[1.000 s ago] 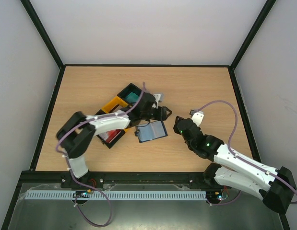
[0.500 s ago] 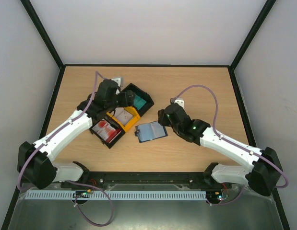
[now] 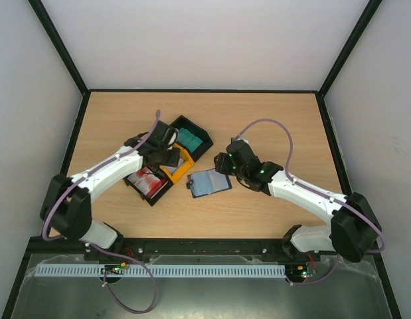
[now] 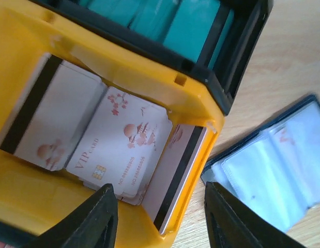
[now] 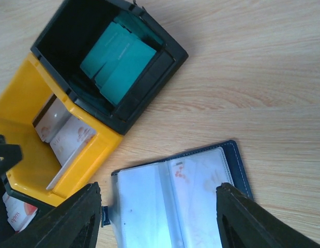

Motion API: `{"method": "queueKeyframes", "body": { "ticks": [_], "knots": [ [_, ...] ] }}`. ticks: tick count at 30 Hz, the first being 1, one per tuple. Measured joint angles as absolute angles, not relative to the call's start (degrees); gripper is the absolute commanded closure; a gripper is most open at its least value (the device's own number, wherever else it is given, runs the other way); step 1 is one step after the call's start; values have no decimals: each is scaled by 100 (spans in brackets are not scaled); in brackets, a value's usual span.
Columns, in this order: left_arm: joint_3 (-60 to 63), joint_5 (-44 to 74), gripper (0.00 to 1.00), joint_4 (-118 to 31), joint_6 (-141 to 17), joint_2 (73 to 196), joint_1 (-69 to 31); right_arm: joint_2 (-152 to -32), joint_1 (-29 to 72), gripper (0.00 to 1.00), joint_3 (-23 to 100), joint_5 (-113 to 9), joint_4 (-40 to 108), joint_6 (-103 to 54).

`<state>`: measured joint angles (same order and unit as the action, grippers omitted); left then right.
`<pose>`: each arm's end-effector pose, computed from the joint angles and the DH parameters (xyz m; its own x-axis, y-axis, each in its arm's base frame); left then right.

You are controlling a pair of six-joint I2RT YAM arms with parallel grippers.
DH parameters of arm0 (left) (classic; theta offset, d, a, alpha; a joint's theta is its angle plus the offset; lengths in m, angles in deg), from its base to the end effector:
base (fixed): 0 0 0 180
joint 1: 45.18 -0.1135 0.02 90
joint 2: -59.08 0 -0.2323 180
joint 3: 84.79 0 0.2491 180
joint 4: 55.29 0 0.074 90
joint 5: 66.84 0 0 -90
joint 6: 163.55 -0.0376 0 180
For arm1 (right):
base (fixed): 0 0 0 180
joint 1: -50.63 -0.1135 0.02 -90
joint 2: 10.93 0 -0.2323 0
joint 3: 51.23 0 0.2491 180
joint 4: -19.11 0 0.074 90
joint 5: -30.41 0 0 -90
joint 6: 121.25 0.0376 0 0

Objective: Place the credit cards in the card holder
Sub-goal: Turn over the card slot in the card holder, then pick up the credit card from the storage box.

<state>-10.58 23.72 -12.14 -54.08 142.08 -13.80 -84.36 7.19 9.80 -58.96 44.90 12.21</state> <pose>0.2620 -0.1594 0.2181 -0.8056 0.1010 -0.5838 0.2620 0.9445 -0.1982 0.2065 0.1961 0.2137 -0.8031 0.1868 -0.5658 -0.1948 0.8151 0.5456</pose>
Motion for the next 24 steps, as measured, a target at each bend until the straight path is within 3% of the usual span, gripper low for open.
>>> {"method": "queueKeyframes", "body": {
  "ticks": [8,15,20,24],
  "knots": [
    [-610,2625,46,-1024,-5721,15406,-897,-8694,781,41,783,-5625,4297,1225],
    [-490,2739,63,-1024,-5837,15823,-886,-8766,831,41,717,-5544,4269,1225],
    [-416,2792,81,-1024,-5909,15878,-886,-8766,866,41,667,-5549,4269,1227],
    [-328,2851,85,-1024,-5937,15950,-886,-8766,886,41,656,-5553,4269,1227]
  ]
}}
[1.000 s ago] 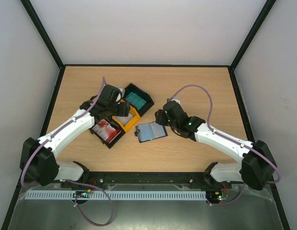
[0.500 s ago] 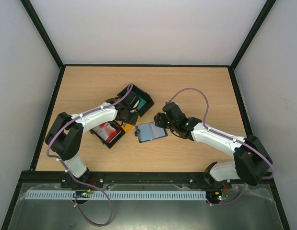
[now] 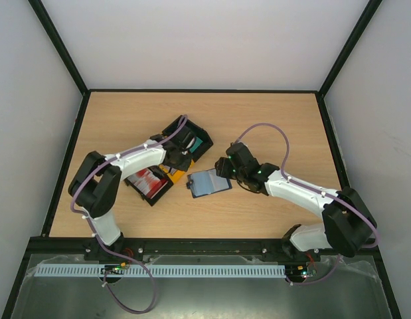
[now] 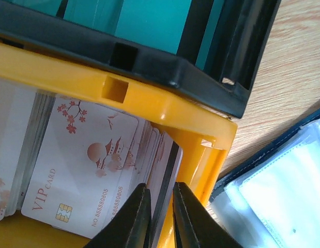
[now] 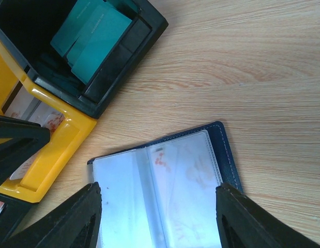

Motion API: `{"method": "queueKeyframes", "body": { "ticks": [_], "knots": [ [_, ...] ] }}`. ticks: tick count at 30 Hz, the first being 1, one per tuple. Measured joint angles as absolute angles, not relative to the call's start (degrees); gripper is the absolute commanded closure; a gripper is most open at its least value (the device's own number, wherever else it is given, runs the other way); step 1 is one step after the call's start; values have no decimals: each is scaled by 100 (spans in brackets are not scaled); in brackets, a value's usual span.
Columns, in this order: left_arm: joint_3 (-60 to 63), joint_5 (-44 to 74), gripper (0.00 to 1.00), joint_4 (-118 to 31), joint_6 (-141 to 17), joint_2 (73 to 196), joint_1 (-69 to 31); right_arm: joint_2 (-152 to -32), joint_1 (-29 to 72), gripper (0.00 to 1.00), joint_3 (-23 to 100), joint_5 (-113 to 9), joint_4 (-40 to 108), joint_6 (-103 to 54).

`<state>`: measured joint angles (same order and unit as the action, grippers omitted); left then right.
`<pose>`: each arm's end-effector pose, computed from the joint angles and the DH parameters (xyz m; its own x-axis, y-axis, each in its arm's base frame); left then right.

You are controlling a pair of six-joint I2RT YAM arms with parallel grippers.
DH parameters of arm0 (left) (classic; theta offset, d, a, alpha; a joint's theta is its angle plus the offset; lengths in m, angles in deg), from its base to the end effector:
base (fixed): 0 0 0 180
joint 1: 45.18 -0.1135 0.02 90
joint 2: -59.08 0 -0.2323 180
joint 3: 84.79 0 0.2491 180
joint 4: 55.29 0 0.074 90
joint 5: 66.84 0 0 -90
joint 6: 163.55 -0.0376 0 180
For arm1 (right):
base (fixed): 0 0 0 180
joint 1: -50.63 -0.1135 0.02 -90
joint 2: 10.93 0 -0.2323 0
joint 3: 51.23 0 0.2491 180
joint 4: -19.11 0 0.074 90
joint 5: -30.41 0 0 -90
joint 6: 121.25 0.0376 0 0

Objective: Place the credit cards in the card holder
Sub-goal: Pick up the credit card from the storage box.

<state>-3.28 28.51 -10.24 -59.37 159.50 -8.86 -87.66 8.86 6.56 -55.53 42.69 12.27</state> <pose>0.2813 -0.2025 0.1611 -0.8383 0.3135 -0.4461 0.3624 0.9316 -0.0263 0.2104 0.1915 0.1834 -0.8499 0.1619 -0.5015 -0.1629 0.8243 0.5422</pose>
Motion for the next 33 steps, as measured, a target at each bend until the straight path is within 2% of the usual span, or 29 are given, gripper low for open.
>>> {"method": "queueKeyframes", "body": {
  "ticks": [8,12,20,25,28,33],
  "knots": [
    [-315,2999,87,-1024,-5944,16040,-886,-8825,901,41,656,-5593,4267,1271],
    [-315,3056,97,-1015,-5950,16101,-888,-8878,901,41,656,-5656,4267,1297],
    [-239,3198,97,-832,-5911,15998,-888,-9000,905,41,787,-5767,4387,1498],
    [-70,3226,98,-541,-5662,15113,-888,-8653,931,42,914,-5750,4433,1634],
    [177,3052,98,-456,-5482,14394,-888,-8106,993,42,929,-5332,4346,1684],
    [441,1933,98,-847,-5023,13294,-888,-6777,1014,35,881,-4745,3585,1922]
  ]
}}
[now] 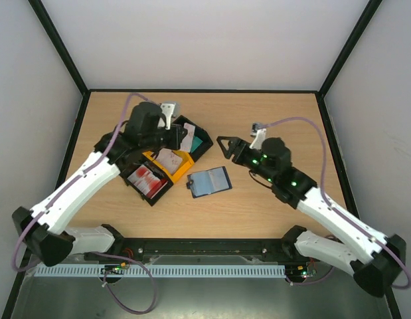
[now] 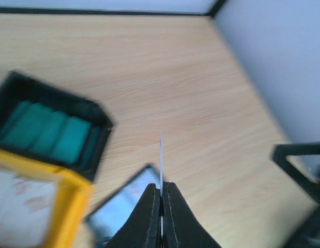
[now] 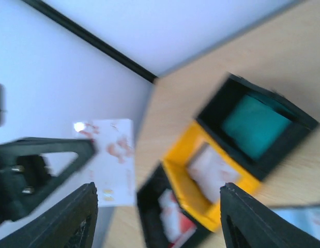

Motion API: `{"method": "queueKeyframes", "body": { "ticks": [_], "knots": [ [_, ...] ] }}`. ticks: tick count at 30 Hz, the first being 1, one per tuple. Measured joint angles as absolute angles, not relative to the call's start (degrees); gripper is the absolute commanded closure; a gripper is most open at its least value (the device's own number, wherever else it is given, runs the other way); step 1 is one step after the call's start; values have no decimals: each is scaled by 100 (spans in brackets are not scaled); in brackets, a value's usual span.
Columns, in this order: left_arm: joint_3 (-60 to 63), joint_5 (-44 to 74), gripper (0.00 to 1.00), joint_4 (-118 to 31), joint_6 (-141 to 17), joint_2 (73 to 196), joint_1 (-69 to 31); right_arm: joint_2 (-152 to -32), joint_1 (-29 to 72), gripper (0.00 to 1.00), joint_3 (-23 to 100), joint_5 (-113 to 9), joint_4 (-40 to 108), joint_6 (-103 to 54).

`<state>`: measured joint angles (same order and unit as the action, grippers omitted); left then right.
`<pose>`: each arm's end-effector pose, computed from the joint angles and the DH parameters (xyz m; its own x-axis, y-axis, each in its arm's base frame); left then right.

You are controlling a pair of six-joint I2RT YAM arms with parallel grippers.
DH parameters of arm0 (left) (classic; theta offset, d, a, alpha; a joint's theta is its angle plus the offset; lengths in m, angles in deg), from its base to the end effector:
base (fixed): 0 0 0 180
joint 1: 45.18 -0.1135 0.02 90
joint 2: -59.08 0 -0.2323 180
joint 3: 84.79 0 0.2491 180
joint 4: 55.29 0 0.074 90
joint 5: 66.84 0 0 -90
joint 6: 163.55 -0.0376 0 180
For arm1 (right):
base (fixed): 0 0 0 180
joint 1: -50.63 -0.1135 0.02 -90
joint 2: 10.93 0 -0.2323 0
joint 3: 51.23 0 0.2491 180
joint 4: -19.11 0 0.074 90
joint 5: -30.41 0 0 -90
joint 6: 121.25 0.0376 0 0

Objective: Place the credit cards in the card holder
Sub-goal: Pick up the credit card from the storage box.

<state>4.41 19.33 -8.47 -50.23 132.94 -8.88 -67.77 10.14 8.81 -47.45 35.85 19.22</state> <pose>0.2328 -0.1742 0.3443 -0.6385 -0.0211 -0.7693 0.4180 0.8299 -0.3696 0.1845 0.1679 0.2959 -0.7229 0.3743 -0.5808 -0.3657 0.5060 0.7812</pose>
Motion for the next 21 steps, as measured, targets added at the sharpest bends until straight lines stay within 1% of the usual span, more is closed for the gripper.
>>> {"method": "queueKeyframes", "body": {
  "ticks": [3,5,7,11,12,14,16,17,21],
  "knots": [
    [430,1069,98,-1280,-4711,12977,-886,-6235,1014,28,936,-4633,3331,1984],
    [417,197,98,-1813,-4427,12866,-882,-6067,1014,24,1021,-4572,3268,2006],
    [384,-485,97,-2327,-4145,12862,-862,-5960,1014,24,1080,-4500,3220,2008],
    [168,-1388,98,-3365,-3548,12868,-783,-5892,1014,33,1235,-4447,3314,2025],
    [54,-1558,97,-3673,-3375,12857,-757,-5901,1014,34,1316,-4417,3366,2038],
    [-239,-1763,98,-4200,-3010,12809,-696,-5903,1017,39,1417,-4233,3371,2051],
    [-562,-1809,98,-4595,-2680,12748,-602,-5903,1017,51,1441,-3925,3320,2058],
    [-733,-1785,97,-4768,-2510,12717,-550,-5909,1017,54,1441,-3741,3314,2058],
    [-1163,-1525,97,-5295,-1861,12663,-366,-5942,1017,57,1426,-3083,3314,2172]
  ]
}}
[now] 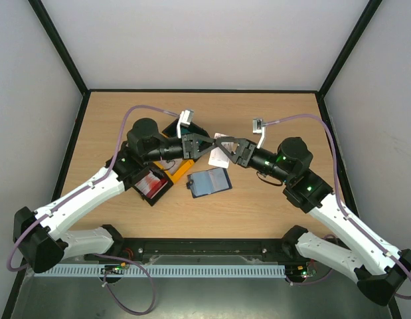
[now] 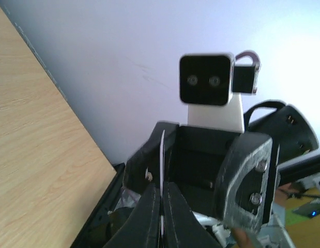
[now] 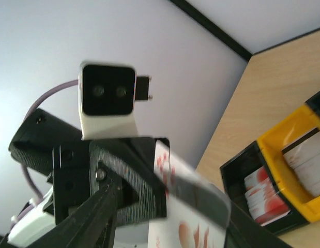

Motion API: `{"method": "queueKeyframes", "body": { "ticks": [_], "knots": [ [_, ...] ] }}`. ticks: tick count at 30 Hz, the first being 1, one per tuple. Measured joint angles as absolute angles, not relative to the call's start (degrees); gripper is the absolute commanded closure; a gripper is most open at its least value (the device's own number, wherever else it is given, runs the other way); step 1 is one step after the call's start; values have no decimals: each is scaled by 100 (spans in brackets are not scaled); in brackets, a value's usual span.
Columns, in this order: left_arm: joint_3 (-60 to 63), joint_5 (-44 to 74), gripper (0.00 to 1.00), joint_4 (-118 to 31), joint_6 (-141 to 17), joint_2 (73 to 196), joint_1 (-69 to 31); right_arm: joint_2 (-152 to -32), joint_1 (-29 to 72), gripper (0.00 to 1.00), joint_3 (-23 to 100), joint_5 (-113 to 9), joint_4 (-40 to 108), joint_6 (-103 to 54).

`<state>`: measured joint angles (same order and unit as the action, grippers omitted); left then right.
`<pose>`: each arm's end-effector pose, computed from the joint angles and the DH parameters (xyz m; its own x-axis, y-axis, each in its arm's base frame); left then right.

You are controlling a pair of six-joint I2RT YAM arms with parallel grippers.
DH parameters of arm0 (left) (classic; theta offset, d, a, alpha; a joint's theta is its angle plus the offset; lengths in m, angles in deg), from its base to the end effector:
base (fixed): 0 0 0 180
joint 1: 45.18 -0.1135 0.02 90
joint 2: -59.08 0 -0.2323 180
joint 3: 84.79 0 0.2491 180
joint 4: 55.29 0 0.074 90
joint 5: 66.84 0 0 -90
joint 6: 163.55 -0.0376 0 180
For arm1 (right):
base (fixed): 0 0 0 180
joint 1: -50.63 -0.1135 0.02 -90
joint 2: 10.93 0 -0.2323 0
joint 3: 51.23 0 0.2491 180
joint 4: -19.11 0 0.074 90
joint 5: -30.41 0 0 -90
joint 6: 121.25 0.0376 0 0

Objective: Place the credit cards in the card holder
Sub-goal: Pick up the credit card from the storage box.

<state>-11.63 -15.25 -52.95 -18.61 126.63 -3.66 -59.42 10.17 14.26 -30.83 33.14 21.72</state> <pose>0.1960 -0.2047 0.3584 -0.7808 -0.1654 -0.6025 0.6001 0.0699 -0.7969 0.1489 0.1507 0.3658 -0.7223 0.3038 -0.6213 -0.5942 0.1871 0.7822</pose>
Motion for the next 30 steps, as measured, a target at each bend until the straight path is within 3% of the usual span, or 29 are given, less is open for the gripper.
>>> {"method": "queueKeyframes", "body": {
  "ticks": [4,11,20,25,28,30],
  "knots": [
    [-1233,-1062,97,-5596,-1334,12619,-324,-5881,1017,75,1238,-2659,3218,2440],
    [-1836,-504,97,-6191,-394,12335,-442,-5665,1017,83,875,-2434,3111,3326],
    [-2770,-424,97,-6807,469,11852,-534,-5772,1017,77,169,-2279,2221,4460],
    [-2820,-546,97,-6877,563,11830,-622,-6019,1014,98,175,-2305,1878,4528],
    [-2877,-688,89,-6866,554,11839,-733,-6036,1010,98,175,-2377,1815,4519],
    [-2881,-797,70,-6816,508,11839,-777,-6008,1008,98,175,-2478,1823,4504]
  ]
}}
